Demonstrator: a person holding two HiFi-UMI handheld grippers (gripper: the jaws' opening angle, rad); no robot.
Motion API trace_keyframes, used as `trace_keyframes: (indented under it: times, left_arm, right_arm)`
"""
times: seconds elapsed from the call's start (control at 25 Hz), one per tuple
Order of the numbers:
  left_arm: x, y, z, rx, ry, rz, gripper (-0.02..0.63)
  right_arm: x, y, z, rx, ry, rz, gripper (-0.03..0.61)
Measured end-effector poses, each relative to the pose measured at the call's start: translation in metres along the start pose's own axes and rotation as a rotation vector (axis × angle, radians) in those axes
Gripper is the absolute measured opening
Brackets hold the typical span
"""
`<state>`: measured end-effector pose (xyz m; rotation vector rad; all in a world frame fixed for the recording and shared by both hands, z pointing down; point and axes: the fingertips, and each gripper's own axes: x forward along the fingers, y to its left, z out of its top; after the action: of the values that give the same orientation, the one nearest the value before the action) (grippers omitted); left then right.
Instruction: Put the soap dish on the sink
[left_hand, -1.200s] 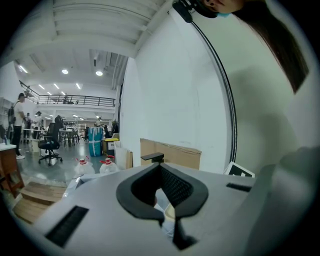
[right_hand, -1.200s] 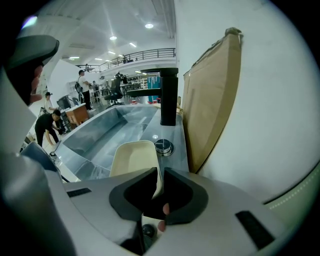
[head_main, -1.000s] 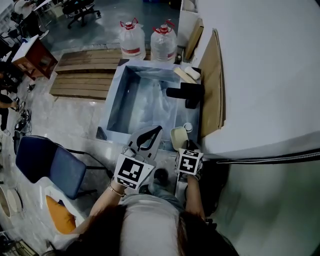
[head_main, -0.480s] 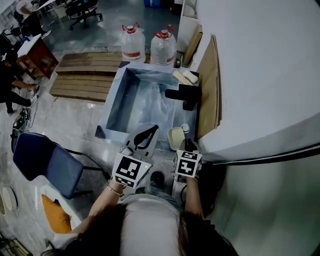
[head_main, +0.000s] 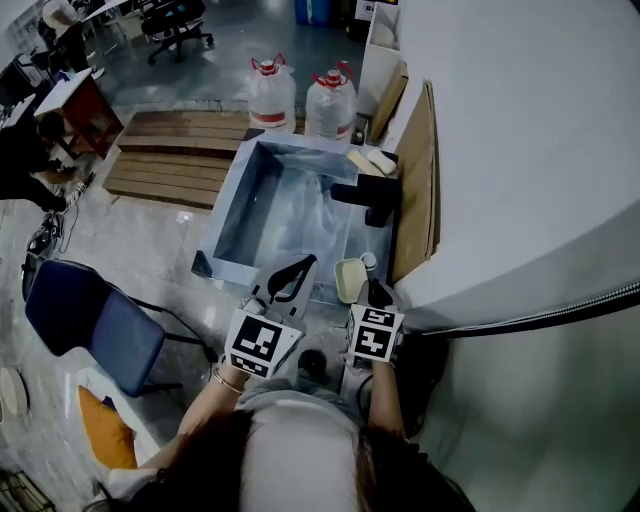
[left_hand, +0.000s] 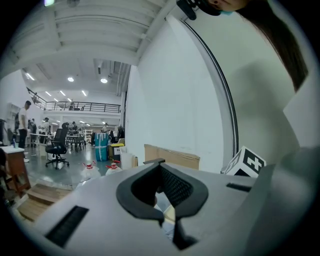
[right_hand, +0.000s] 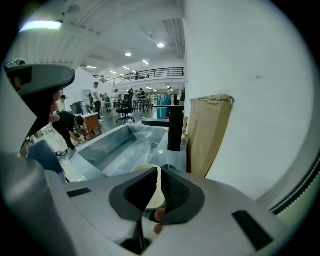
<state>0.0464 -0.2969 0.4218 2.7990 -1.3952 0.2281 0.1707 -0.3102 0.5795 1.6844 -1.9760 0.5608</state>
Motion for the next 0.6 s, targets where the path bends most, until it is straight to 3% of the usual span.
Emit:
trace_keyframes:
  times: [0.6]
  left_arm:
    - [-0.032, -0.006, 0.011, 0.008, -0.038, -0.014, 0.003]
  right_arm:
    - [-0.048, 0.018, 0.020, 0.018, -0.130, 0.025, 0.026]
